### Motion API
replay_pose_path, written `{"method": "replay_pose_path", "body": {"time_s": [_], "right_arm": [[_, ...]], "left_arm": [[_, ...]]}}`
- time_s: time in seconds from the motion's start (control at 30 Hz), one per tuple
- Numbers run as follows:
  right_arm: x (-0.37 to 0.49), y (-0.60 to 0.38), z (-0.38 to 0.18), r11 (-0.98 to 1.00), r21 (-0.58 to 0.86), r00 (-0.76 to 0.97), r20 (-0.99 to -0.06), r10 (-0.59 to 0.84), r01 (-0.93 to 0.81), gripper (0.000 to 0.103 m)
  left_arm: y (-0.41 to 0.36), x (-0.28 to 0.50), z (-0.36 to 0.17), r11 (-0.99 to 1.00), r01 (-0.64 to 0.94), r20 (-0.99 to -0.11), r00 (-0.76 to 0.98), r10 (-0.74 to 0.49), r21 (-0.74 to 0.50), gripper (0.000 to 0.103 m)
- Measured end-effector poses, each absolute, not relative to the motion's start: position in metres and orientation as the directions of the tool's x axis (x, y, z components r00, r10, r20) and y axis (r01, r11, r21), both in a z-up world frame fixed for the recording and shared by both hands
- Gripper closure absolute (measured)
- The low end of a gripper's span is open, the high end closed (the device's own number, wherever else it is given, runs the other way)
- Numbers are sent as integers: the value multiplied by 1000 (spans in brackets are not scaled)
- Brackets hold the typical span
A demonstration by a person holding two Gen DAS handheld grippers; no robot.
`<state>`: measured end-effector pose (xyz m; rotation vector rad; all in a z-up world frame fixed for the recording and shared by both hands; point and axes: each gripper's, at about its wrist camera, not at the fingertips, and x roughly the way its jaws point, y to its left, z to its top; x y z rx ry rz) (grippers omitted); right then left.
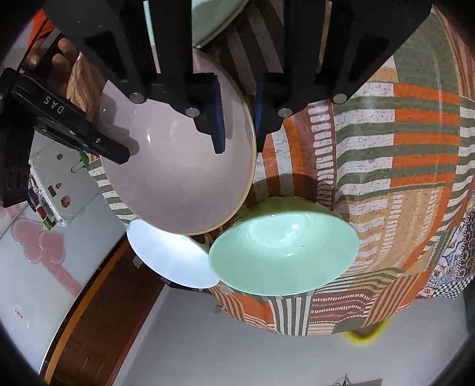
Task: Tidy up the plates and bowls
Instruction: 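Lift the pink bowl with both grippers and carry it over the stacked plates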
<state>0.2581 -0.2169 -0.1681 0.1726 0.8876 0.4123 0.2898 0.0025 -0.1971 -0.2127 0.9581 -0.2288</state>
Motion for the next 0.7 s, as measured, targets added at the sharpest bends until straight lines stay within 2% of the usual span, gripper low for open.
{"method": "replay_pose_path", "body": {"time_s": [0.7], "right_arm": [[207, -214, -116, 902, 277, 618, -659, 428, -331, 89]], "left_arm": [[6, 200, -125, 955, 130, -712, 642, -286, -266, 86]]}}
